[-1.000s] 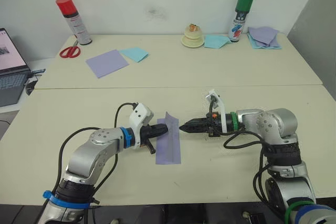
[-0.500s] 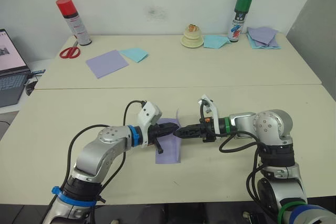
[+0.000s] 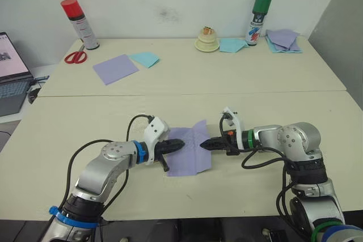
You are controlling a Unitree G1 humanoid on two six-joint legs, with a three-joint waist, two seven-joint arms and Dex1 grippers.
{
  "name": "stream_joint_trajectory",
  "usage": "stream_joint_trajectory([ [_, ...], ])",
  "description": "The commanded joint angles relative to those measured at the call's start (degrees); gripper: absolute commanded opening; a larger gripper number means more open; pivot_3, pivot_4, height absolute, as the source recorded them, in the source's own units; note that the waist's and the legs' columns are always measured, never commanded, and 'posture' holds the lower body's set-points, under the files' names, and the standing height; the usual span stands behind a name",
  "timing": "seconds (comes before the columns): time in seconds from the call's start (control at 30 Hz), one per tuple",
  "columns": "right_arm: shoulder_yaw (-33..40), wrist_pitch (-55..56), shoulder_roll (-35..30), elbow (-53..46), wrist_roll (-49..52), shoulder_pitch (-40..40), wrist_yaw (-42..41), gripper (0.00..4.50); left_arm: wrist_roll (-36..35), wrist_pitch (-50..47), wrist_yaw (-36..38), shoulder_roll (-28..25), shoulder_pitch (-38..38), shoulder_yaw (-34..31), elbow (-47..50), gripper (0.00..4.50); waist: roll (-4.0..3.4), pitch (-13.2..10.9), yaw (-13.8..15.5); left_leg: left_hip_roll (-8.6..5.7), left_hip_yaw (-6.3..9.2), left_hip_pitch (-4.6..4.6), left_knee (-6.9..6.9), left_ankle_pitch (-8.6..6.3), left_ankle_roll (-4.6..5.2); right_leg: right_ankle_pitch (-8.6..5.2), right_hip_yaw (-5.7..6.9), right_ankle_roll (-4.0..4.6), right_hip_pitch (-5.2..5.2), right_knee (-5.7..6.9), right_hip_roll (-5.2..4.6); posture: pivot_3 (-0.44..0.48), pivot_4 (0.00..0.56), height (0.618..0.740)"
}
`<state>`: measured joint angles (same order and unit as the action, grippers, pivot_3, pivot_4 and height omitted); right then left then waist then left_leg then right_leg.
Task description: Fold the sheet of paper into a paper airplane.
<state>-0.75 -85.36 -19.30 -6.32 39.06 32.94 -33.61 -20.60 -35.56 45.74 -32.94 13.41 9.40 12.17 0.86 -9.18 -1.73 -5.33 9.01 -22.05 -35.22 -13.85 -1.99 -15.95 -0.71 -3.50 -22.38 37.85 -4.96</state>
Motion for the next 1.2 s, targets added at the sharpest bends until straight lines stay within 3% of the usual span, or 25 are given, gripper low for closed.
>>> stream_joint_trajectory([
  [0.03, 0.3, 0.9, -0.5, -0.9, 0.3, 0.1, 0.2, 0.03, 0.8, 2.2, 0.9, -0.3, 0.2, -0.4, -0.4, 0.00, 0.00, 0.0, 0.0, -0.01, -0.01, 0.00, 0.00, 0.00, 0.00, 0.00, -0.01, 0.00, 0.00, 0.00, 0.00, 0.000, 0.150, 0.740],
  [0.33, 1.5, 0.9, -1.9, -2.2, 0.2, -3.1, 1.2, 0.03, 7.1, 8.7, 2.2, -0.2, -0.3, 3.3, -9.3, 0.00, 0.01, 0.0, 0.1, -0.01, 0.00, 0.04, -0.01, 0.00, 0.00, 0.00, 0.00, 0.00, 0.06, -0.01, -0.03, 0.000, 0.150, 0.740],
  [0.73, 0.2, 6.6, -3.3, -1.7, -1.6, -5.3, 2.1, 0.03, 9.0, 11.7, 2.8, 0.3, 1.5, 3.7, -13.3, 0.00, 0.00, 0.0, 0.1, -0.03, -0.01, 0.15, -0.06, 0.05, 0.06, -0.01, 0.05, -0.01, 0.15, 0.08, -0.02, 0.000, 0.150, 0.740],
  [0.87, 0.7, 5.2, -3.6, -2.7, -0.7, -5.9, 1.9, 0.91, 10.0, 13.1, 2.5, 0.8, 2.5, 3.9, -15.5, 0.00, -0.01, 0.1, 0.2, -0.03, 0.01, 0.15, -0.18, 0.05, 0.06, -0.01, 0.07, -0.01, 0.17, 0.15, -0.02, 0.000, 0.150, 0.740],
  [1.1, 1.6, 3.8, -4.4, -5.1, 1.2, -6.8, 1.5, 3.39, 11.0, 14.7, 3.2, 1.5, 3.7, 5.0, -17.3, 0.00, -0.05, 0.1, 0.4, -0.03, 0.08, 0.15, -0.53, 0.03, 0.08, -0.01, 0.13, -0.04, 0.34, 0.15, 0.02, 0.000, 0.150, 0.740],
  [1.2, -4.1, 15.4, -11.1, -8.1, -4.7, -7.7, -2.8, 4.43, 12.1, 16.0, 3.7, 1.1, 4.0, 5.8, -18.1, 0.00, -0.04, 0.1, 0.5, -0.04, 0.07, 0.14, -0.59, 0.03, 0.09, -0.01, 0.14, -0.07, 0.37, 0.14, 0.02, 0.000, 0.150, 0.740],
])
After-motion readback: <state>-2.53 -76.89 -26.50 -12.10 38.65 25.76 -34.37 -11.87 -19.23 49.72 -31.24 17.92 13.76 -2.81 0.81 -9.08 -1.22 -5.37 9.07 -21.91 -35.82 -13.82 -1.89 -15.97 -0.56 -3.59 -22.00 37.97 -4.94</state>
